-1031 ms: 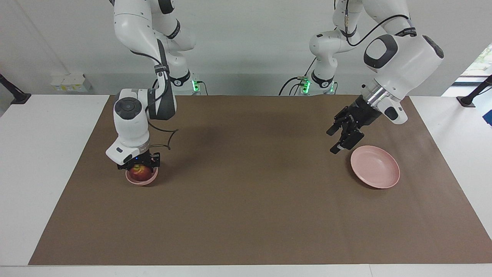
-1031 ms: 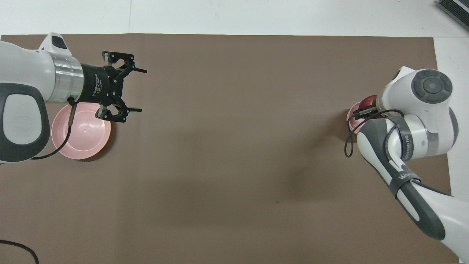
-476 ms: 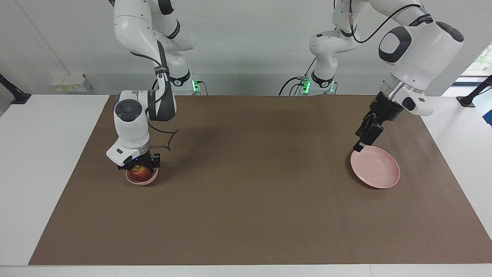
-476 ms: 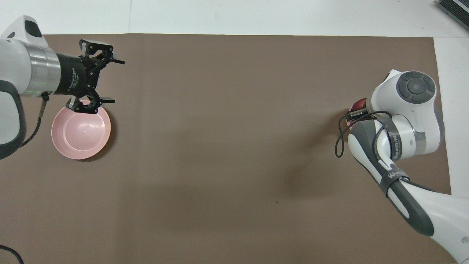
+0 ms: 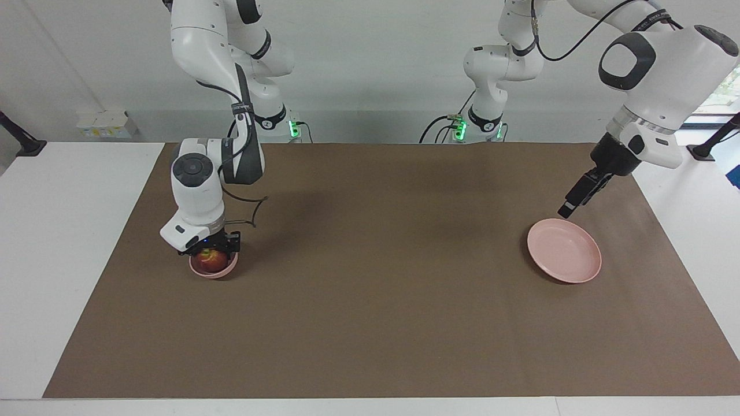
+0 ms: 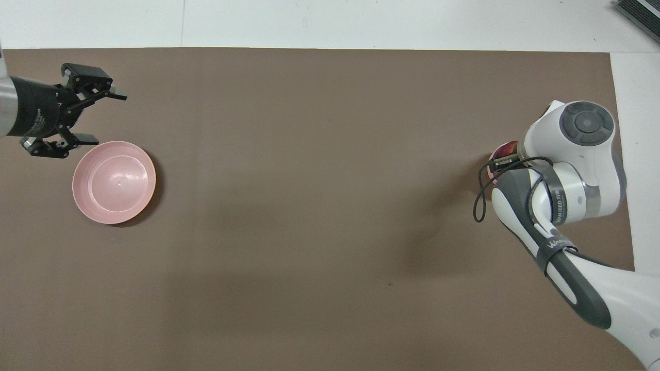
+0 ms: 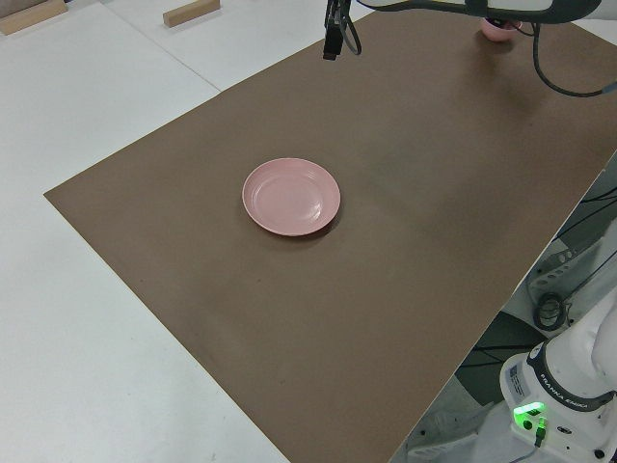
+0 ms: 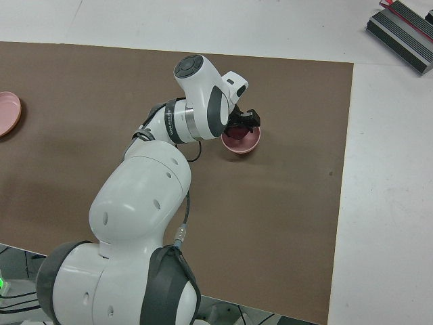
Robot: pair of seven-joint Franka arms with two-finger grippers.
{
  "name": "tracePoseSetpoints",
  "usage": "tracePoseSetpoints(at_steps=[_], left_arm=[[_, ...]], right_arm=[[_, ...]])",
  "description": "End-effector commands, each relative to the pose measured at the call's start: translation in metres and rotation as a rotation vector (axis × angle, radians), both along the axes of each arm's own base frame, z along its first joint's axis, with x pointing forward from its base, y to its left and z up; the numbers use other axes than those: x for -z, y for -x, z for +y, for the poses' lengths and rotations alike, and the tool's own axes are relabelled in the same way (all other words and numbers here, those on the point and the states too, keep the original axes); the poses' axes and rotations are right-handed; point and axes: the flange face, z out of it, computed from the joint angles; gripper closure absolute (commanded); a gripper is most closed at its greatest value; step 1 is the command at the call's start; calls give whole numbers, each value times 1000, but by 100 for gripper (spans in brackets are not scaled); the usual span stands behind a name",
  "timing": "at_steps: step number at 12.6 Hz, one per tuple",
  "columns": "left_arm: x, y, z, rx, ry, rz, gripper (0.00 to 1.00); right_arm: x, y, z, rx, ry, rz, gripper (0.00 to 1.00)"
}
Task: Move apple from plate to bowl
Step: 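Lower the apple into the pink bowl with the right gripper while the left retracts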
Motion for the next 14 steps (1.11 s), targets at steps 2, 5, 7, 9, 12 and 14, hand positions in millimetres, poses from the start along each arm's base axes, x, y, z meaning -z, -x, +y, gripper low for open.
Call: tracePoseSetpoints(at_steps=[2,5,7,9,12,14], left_arm=[[-11,10,17,290,-138,-47,0],[-26,19,29,606,-292,-101,0],[-42,29,30,635,-291,-81,0],[-63,37,37,605,-270,-42,0],[-63,42,30,612,-278,24,0],[-46,41,26,640,-335,65,0]], right_arm=[[0,2,-2,20,6,-19,0],[-14,-1,1,23,3,-32,0],[-37,1,2,26,3,-50,0],[-73,10,3,69,-45,-60,0],[-130,36,10,143,-140,-31,0],[-168,57,13,176,-200,-9,0]])
